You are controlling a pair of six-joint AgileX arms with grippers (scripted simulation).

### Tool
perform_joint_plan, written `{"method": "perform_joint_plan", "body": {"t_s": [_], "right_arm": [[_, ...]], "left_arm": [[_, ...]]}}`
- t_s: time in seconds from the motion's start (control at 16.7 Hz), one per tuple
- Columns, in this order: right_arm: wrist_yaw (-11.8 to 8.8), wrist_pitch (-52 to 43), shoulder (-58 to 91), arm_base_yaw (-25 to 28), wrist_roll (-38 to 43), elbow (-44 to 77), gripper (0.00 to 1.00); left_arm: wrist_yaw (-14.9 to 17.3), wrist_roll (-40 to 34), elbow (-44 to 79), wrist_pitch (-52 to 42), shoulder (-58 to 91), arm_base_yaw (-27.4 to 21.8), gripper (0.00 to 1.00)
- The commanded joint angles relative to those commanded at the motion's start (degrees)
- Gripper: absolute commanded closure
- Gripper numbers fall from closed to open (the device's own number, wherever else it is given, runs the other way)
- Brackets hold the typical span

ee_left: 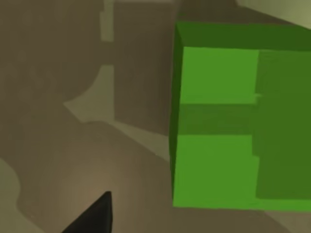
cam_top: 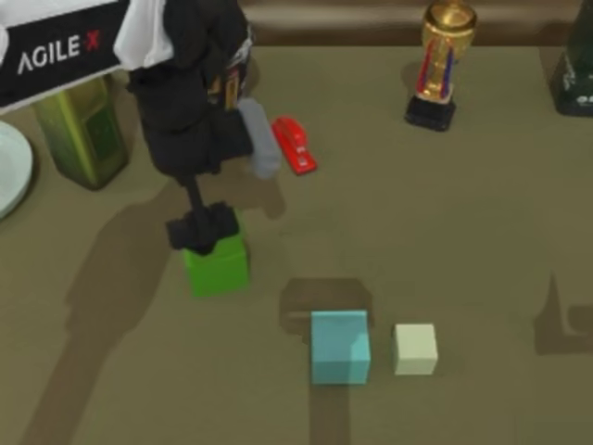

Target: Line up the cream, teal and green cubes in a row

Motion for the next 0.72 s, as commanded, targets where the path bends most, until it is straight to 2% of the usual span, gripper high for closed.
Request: {"method": "perform_joint_plan", "body": {"t_s": [0.42, 0.72], "right_arm": [[-0.5, 0.9, -1.3, -0.4, -0.2, -0.6, 0.00], [-0.5, 0.9, -1.3, -0.4, -0.2, -0.6, 0.00]], "left_arm": [[0.0, 0.5, 1.0, -0.3, 1.3, 0.0, 0.00], [0.0, 0.6, -4.6, 9.0, 4.7, -0.1, 0.00]]}}
